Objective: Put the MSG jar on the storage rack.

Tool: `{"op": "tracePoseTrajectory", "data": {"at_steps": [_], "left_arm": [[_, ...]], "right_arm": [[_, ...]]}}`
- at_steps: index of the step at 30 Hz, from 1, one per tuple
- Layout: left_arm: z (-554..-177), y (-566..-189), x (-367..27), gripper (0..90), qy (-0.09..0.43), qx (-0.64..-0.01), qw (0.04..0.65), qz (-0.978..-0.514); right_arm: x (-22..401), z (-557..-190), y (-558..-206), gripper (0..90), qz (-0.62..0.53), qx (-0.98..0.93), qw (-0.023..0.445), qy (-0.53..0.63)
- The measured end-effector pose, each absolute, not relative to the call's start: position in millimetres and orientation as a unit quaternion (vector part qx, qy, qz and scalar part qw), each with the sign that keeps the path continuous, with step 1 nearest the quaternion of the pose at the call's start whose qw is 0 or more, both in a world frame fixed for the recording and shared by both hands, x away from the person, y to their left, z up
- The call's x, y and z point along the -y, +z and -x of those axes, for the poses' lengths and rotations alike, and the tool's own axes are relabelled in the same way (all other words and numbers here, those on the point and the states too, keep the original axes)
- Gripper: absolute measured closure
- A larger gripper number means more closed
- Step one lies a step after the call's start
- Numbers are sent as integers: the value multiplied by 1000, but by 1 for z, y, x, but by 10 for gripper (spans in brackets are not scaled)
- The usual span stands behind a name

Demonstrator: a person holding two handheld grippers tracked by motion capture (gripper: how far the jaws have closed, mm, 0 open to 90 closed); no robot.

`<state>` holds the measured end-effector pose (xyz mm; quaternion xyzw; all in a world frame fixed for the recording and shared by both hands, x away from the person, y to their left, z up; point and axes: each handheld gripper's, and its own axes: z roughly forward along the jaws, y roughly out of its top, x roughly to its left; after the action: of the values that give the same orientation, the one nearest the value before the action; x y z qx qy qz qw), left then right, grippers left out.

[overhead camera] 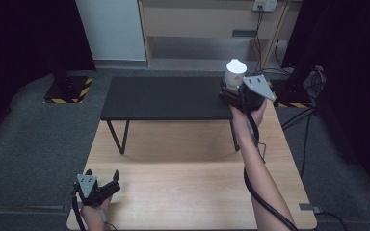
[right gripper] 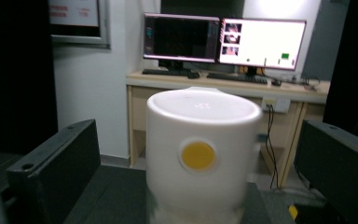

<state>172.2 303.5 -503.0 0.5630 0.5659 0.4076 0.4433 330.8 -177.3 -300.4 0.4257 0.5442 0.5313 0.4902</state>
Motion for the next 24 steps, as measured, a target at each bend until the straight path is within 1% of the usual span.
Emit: {"op": "tracePoseTrajectory", "data": {"at_steps": [1, 2, 3, 4, 5, 6, 7, 8, 9, 10, 11, 13, 14, 15, 16, 17, 19, 20, 24], "left_arm": [[-172, -503, -303, 0, 408, -566, 443, -563], [-172, -503, -303, 0, 408, -566, 443, -563], [-172, -503, -303, 0, 408, -565, 443, -564], [-172, -503, -303, 0, 408, -565, 443, -565], [-172, -503, -303, 0, 408, -565, 443, -565], [-172, -503, -303, 0, 408, -565, 442, -564], [-172, -503, -303, 0, 408, -565, 442, -564], [-172, -503, -303, 0, 408, -565, 442, -565], [-173, -503, -303, 0, 408, -565, 442, -565], [-173, -503, -303, 0, 408, -565, 441, -565], [-173, -503, -303, 0, 409, -565, 441, -565], [-173, -503, -303, 0, 408, -565, 441, -566], [-173, -503, -303, 0, 409, -564, 441, -566], [-173, -503, -303, 0, 409, -564, 441, -566], [-173, -503, -302, 0, 409, -565, 441, -565], [-173, -502, -302, 0, 408, -565, 440, -566], [-173, -502, -302, 0, 409, -564, 439, -567], [-173, -502, -302, 0, 409, -564, 439, -568], [-172, -502, -302, 0, 410, -562, 439, -569]], "right_arm": [[185, -322, -305, 6, -420, -541, 488, 541], [185, -322, -305, 6, -420, -541, 488, 541], [201, -306, -317, 6, -407, -539, 488, 552], [207, -299, -323, 5, -403, -539, 491, 554], [207, -299, -323, 5, -403, -539, 491, 554], [222, -280, -343, 5, -393, -533, 501, 556], [222, -280, -343, 5, -393, -533, 501, 556], [235, -265, -362, 6, -391, -532, 504, 557], [235, -265, -362, 6, -391, -532, 504, 557], [241, -257, -371, 5, -392, -533, 506, 554], [252, -243, -393, 5, -394, -531, 511, 549], [260, -232, -416, 6, -401, -531, 513, 542], [264, -227, -427, 5, -405, -531, 513, 539], [264, -227, -427, 5, -405, -531, 513, 539], [270, -219, -444, 5, -413, -531, 514, 532], [270, -219, -444, 5, -413, -531, 514, 532], [280, -209, -468, 5, -425, -533, 511, 523], [280, -209, -468, 5, -425, -533, 511, 523], [292, -199, -495, 5, -435, -549, 506, 503]]}}
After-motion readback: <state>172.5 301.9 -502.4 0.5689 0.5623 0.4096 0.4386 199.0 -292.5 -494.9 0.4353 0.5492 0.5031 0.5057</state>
